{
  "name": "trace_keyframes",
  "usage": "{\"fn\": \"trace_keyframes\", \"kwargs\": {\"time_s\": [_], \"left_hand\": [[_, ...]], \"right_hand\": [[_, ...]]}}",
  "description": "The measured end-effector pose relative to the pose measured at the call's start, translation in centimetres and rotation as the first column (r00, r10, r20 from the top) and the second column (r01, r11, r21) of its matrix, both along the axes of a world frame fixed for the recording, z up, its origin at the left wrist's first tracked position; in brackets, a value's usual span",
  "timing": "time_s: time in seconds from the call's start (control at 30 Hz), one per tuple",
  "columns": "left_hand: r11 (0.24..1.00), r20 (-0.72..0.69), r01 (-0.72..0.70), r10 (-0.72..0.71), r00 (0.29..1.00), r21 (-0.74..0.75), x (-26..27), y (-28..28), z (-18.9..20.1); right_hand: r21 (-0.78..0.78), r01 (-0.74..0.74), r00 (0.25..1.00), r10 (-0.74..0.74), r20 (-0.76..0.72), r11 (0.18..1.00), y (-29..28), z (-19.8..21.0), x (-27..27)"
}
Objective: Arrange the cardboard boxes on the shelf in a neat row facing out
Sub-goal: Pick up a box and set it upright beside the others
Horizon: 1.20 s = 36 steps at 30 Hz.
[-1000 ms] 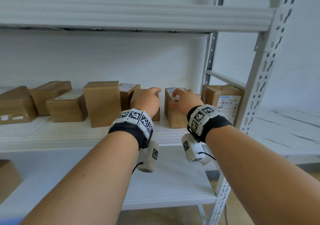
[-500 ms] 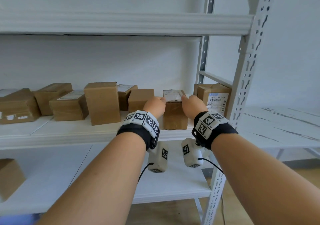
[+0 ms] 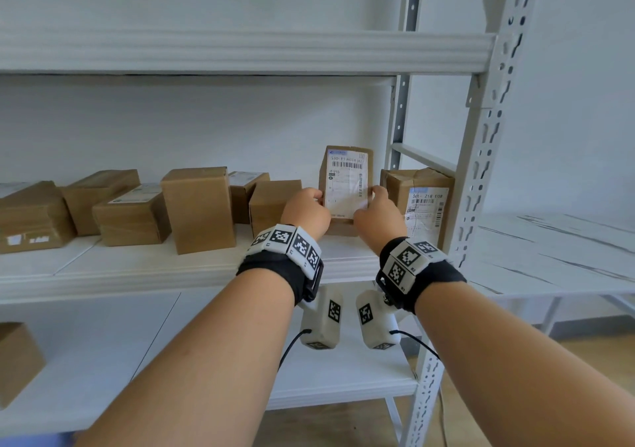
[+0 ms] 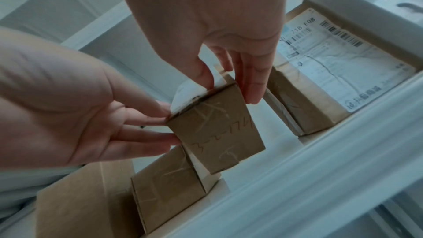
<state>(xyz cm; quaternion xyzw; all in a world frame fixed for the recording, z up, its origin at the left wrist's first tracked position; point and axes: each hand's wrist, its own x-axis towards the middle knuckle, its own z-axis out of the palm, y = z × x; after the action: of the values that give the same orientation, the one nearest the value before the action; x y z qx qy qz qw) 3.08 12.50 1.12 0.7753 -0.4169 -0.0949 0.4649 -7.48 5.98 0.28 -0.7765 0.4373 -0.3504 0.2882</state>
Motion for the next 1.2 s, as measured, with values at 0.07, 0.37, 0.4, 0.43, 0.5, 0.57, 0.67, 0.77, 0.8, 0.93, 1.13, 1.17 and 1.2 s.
{"fn": "trace_keyframes", "kwargs": {"time_s": [0.07,0.37,0.4,0.43,0.5,0.57,0.67,0.77,0.8,0.93,1.13,1.17,1.2], "left_hand": [[0.999,0.004,0.002,-0.003,1.000,0.033,-0.1,-0.2,-0.7],[0.992,-0.068,0.086,-0.080,0.994,0.087,-0.6,-0.7,-2.4],[0.991,-0.067,0.098,-0.092,0.993,0.088,-0.8,-0.7,-2.5],[0.989,-0.072,0.110,-0.103,0.992,0.099,-1.0,-0.7,-2.7],[0.982,-0.087,0.126,-0.114,0.990,0.141,-1.3,-0.8,-3.0],[0.980,-0.099,0.122,-0.108,0.989,0.156,-1.5,-0.8,-3.2],[0.992,-0.075,0.073,-0.065,0.995,0.106,-1.5,-1.0,-2.8],[1.000,0.027,0.023,-0.023,0.999,-0.003,-1.4,-1.5,-1.6],[1.000,0.061,0.021,-0.020,0.998,-0.023,-1.5,-1.6,-1.2],[0.999,0.171,0.043,-0.043,0.984,0.001,-1.7,-2.5,0.5],[0.994,0.219,0.112,-0.112,0.969,0.014,-1.7,-3.8,-0.4],[0.994,0.221,0.110,-0.108,0.969,0.002,-1.6,-3.9,-0.6],[0.995,0.225,0.104,-0.100,0.969,-0.007,-1.6,-4.0,-0.7]], "right_hand": [[-0.014,0.002,1.000,-0.002,-0.021,1.000,-0.1,-0.7,-0.2],[-0.117,0.025,0.988,-0.042,-0.148,0.993,-0.5,-2.4,-1.2],[-0.120,0.025,0.984,-0.045,-0.170,0.992,-0.5,-2.5,-1.3],[-0.123,0.024,0.979,-0.049,-0.200,0.992,-0.5,-2.6,-1.6],[-0.135,0.022,0.964,-0.056,-0.259,0.991,-0.6,-2.8,-1.9],[-0.146,0.021,0.957,-0.062,-0.284,0.989,-0.6,-2.9,-2.2],[-0.184,0.033,0.966,-0.078,-0.245,0.982,-0.9,-2.5,-2.8],[-0.277,0.063,0.988,-0.100,-0.119,0.959,-1.2,-1.4,-3.3],[-0.329,0.072,0.990,-0.107,-0.088,0.942,-1.4,-1.1,-3.4],[-0.567,0.130,0.967,-0.230,-0.107,0.813,-2.5,0.2,-4.0],[-0.531,0.102,0.943,-0.252,-0.218,0.841,-5.7,0.9,-4.7],[-0.518,0.093,0.944,-0.242,-0.227,0.850,-6.0,0.6,-4.7],[-0.513,0.085,0.943,-0.235,-0.235,0.854,-6.1,0.3,-4.6]]}}
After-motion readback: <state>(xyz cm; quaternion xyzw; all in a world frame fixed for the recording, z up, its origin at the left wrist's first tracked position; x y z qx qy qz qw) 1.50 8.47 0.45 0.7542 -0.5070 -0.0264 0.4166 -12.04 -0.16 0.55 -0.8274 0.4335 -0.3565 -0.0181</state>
